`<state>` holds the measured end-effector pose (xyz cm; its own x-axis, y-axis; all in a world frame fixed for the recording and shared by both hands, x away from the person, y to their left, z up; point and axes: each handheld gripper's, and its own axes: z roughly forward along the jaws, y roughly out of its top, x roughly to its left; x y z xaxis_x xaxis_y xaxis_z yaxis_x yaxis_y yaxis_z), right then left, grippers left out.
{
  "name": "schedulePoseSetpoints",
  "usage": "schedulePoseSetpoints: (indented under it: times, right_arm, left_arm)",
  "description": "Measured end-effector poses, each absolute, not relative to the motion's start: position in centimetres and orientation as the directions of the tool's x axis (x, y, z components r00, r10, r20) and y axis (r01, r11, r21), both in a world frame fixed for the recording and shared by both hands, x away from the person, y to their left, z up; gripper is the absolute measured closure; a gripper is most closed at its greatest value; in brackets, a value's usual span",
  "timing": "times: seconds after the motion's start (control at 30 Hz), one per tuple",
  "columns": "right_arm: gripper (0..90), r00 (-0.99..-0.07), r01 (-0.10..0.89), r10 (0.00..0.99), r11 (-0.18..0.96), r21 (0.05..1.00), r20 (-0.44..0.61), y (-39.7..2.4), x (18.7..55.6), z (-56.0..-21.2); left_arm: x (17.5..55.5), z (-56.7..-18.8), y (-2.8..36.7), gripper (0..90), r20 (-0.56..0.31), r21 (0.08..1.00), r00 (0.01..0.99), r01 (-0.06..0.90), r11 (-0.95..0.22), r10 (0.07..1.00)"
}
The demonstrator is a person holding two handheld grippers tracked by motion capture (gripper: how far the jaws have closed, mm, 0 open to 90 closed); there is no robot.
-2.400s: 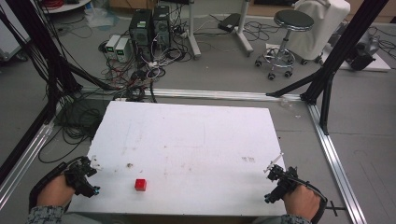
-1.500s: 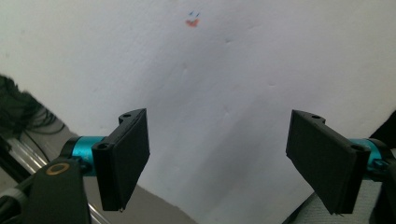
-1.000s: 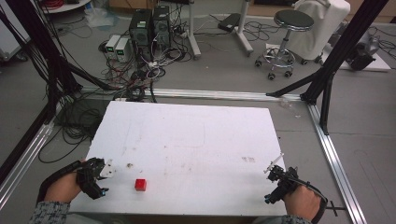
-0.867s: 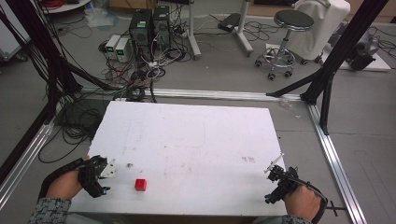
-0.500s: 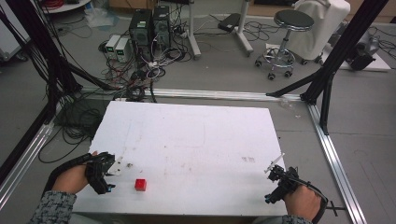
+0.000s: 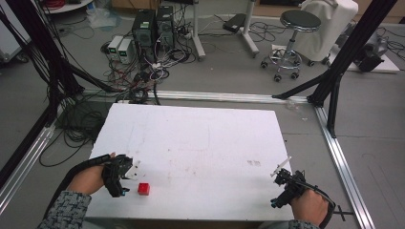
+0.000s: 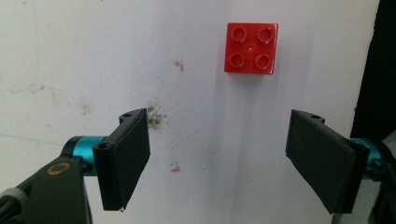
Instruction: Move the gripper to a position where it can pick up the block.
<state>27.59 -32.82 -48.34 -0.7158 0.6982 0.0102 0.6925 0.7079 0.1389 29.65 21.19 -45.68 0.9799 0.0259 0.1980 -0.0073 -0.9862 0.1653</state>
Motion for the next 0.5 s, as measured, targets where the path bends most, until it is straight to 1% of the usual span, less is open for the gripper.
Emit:
schedulePoseSetpoints:
  times: [0.5]
  right_arm:
    - [1.1, -0.719, 0.689, 0.695, 0.712, 0.136, 0.009, -32.7, 27.6, -48.3]
  left_arm:
    - [29.8, -47.1, 18.5, 22.1, 0.151, 0.122, 0.988, -0.045, -0.992, -0.027]
